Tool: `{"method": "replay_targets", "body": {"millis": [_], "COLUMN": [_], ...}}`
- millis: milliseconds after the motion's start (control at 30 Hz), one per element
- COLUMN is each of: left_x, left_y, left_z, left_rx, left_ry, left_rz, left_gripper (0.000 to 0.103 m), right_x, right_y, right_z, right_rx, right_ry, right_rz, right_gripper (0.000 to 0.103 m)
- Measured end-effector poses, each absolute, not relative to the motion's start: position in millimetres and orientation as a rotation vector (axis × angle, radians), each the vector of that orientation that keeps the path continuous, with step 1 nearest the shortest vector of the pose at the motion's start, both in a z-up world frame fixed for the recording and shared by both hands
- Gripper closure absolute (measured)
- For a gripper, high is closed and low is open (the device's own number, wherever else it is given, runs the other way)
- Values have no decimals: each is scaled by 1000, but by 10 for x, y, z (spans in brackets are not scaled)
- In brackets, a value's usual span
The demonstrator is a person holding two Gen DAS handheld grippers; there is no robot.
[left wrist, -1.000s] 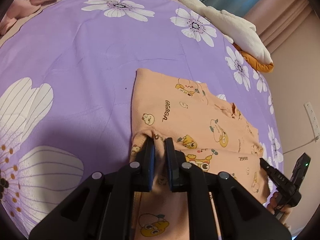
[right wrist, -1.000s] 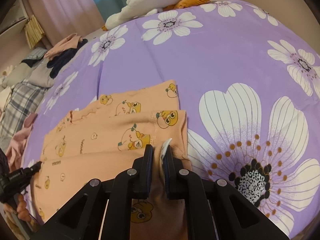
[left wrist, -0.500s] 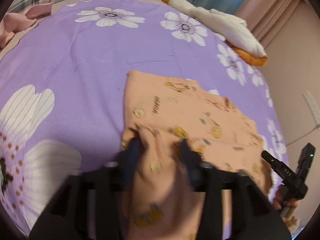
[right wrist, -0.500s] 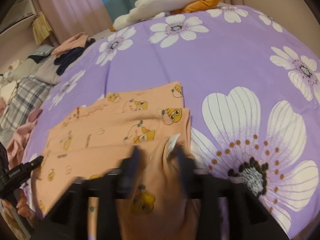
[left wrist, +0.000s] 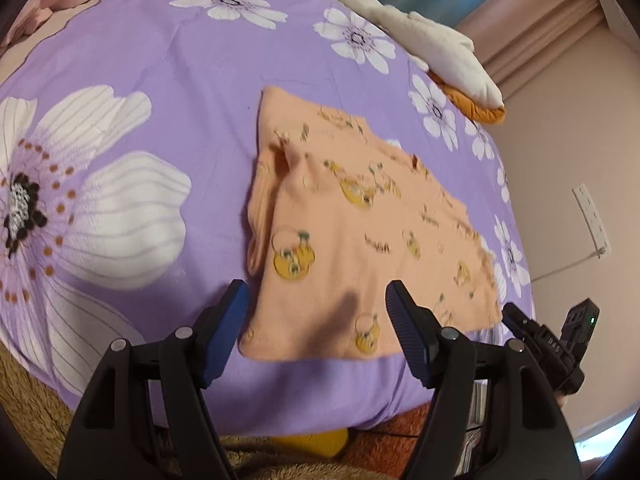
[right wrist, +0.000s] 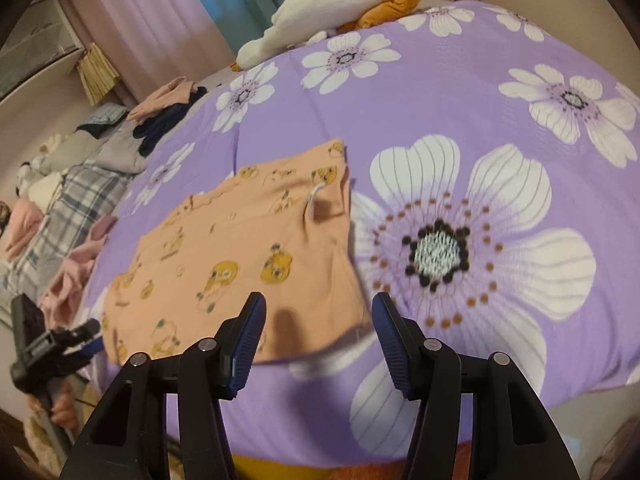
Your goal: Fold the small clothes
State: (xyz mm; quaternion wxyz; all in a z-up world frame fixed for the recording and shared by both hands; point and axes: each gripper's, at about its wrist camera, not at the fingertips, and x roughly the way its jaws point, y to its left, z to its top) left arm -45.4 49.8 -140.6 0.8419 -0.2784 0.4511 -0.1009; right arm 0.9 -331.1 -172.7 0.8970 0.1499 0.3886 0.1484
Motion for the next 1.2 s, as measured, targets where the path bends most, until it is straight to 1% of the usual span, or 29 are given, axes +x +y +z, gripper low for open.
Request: {"method": "replay_targets", "body": {"millis": [33, 100, 167, 200, 267, 300, 367, 400, 433, 467, 500, 533, 567, 667, 733, 900, 1033, 1200], "left_x": [-453, -428, -418, -423, -417, -405, -387, -385, -383, -376, -382, -394, -403, -473, -511, -646, -747, -875], "left_y": [493, 472, 465, 456, 448, 452, 455, 449, 444, 443, 454, 464, 456, 410, 410, 428, 462, 483], "left_z": [-1435, -1513, -1543, -1547, -1578, -1607, -1656, -1661, -1667, -1683, -1690, -1676, -1644, -1482, -1369, -957, -729, -544], "left_rx": [-588, -606, -604, -599, -608, -621, -636, -623, -608, -605, -619, -634, -627, -581, -603, -603, -612, -615], "left_ry": [956, 984, 986, 982, 980, 987, 995, 991, 991, 998, 998, 992, 988, 951, 931, 834, 787, 799], "left_rz": [-219, -214, -214, -217, -236, -246, -237, -227, -222, -213, -208, -205, -203, -210, -244, -293, -315, -320], "left_gripper": [33, 38, 44, 45, 56, 60, 74, 79, 91, 93, 94, 95, 96, 97, 97, 98, 98, 98], "right_x": [14, 26, 25, 3, -19, -9, 48, 76, 121, 140, 161, 177, 168, 52, -47, -261, -391, -582], "right_y": [-3288, -3242, -3206, -3195, -3187, -3190, -3218, -3243, -3277, -3300, -3329, -3347, -3366, -3357, -3349, -3368, -3397, -3455], "right_z": [-1732, -1748, -1757, -1755, -1765, -1786, -1839, -1864, -1896, -1917, -1946, -1963, -1969, -1859, -1733, -1379, -1144, -928], "right_rx": [305, 293, 287, 283, 287, 291, 297, 305, 320, 330, 346, 365, 402, 396, 385, 397, 416, 406], "right_ry": [806, 820, 832, 828, 826, 834, 851, 853, 850, 849, 852, 859, 864, 817, 781, 686, 618, 535], "right_rz": [312, 308, 297, 301, 319, 320, 280, 264, 262, 267, 269, 270, 296, 302, 318, 388, 434, 448], "right_gripper": [46, 47, 55, 55, 55, 55, 55, 55, 55, 58, 63, 82, 91, 93, 95, 95, 95, 95]}}
